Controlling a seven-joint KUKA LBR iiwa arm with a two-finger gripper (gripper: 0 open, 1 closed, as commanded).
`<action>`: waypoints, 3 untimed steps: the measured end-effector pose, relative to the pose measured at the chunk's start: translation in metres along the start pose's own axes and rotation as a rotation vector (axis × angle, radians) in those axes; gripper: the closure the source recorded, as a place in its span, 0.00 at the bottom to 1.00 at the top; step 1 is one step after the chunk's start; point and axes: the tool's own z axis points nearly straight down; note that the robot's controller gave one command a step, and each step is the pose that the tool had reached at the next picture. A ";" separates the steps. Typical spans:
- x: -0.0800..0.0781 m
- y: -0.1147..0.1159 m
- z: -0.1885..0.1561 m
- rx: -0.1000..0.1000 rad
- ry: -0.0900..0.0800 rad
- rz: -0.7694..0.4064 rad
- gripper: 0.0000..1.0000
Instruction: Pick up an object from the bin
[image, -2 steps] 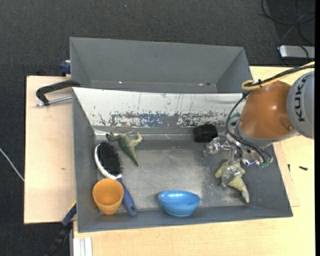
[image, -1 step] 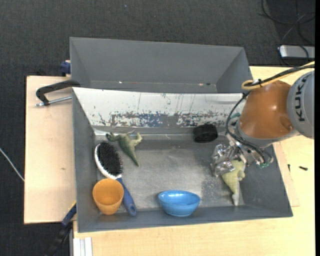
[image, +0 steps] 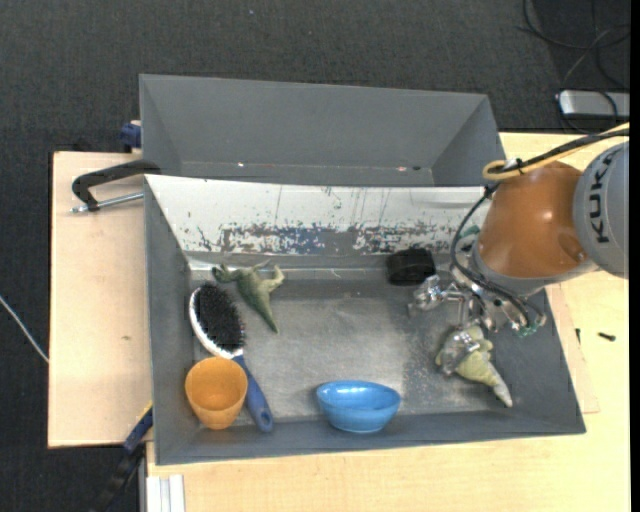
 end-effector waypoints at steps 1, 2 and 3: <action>0.058 -0.036 0.001 -0.002 0.004 0.134 0.00; 0.060 -0.031 -0.006 -0.001 0.003 0.131 0.00; 0.055 -0.032 -0.001 -0.006 0.001 -0.252 0.00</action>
Offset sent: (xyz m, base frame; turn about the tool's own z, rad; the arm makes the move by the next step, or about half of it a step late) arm -0.0406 -0.0549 -0.0018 0.1304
